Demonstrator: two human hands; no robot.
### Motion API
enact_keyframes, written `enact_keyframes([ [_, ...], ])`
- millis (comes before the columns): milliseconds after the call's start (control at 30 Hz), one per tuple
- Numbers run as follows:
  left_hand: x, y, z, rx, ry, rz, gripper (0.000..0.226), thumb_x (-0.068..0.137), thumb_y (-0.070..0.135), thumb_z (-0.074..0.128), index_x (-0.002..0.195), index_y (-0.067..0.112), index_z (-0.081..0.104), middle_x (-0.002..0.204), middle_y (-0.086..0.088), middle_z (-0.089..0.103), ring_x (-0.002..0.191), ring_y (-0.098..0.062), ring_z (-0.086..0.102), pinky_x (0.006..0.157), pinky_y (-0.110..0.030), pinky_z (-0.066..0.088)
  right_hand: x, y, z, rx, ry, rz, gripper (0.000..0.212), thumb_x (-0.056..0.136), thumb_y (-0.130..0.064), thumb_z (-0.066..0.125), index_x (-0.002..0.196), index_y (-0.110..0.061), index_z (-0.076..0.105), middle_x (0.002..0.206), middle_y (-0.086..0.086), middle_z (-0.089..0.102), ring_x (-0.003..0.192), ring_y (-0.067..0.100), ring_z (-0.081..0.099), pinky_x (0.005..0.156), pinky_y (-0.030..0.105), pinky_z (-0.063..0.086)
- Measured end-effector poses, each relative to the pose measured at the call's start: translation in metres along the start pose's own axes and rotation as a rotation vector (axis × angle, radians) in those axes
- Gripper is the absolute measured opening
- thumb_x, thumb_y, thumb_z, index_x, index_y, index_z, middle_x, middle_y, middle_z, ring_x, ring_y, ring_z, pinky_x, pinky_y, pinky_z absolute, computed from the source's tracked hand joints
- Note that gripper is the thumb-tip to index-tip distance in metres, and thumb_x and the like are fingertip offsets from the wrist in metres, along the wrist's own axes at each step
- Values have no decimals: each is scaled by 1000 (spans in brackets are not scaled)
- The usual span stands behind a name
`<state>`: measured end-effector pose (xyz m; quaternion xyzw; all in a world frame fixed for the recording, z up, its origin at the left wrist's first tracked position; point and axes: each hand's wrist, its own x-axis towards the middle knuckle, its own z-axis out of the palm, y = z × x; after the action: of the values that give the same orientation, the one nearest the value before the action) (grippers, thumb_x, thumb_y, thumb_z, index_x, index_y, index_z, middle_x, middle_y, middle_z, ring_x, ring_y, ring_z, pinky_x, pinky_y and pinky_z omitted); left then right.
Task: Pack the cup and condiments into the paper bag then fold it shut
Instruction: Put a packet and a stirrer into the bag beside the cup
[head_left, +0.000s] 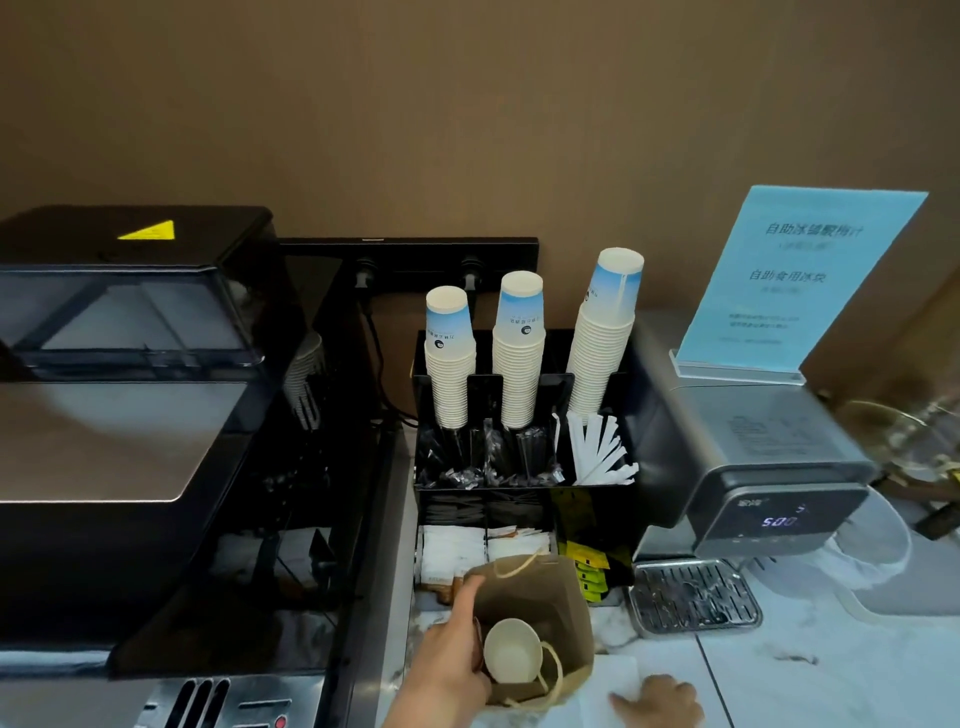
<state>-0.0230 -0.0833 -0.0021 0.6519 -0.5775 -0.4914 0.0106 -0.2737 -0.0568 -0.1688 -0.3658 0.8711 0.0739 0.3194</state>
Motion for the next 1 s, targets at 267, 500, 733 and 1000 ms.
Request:
enact_keyframes([
  [267, 4, -5, 5, 56, -7, -12, 99, 82, -1, 59, 152, 44, 5, 135, -15, 56, 125, -29, 55, 111, -40, 43, -16, -12, -12, 599, 28, 11, 34, 88, -16, 63, 62, -10, 42, 64, 8, 45, 81, 30, 57, 78, 32, 42],
  [500, 10, -12, 8, 41, -5, 17, 101, 80, 1, 62, 151, 44, 5, 133, -14, 59, 123, -30, 56, 111, -42, 44, -86, -7, -102, 1498, -187, -40, 42, 72, 14, 70, 109, -3, 61, 101, 22, 64, 101, 39, 58, 84, 47, 49],
  [733, 6, -9, 9, -12, 14, 5, 92, 83, 5, 57, 152, 44, 9, 90, 3, 56, 106, -21, 62, 107, -32, 45, -156, -56, -147, 1174, -554, -333, 34, 77, 11, 72, 105, -6, 64, 96, 18, 75, 90, 35, 70, 70, 41, 57],
  [1000, -12, 4, -4, 3, 5, 38, 75, 97, 20, 43, 152, 37, -4, 117, -5, 55, 107, -19, 54, 98, -25, 42, -137, -125, -116, 524, -733, -528, 28, 85, -7, 63, 112, -9, 72, 108, 2, 76, 104, 15, 68, 97, 30, 52],
])
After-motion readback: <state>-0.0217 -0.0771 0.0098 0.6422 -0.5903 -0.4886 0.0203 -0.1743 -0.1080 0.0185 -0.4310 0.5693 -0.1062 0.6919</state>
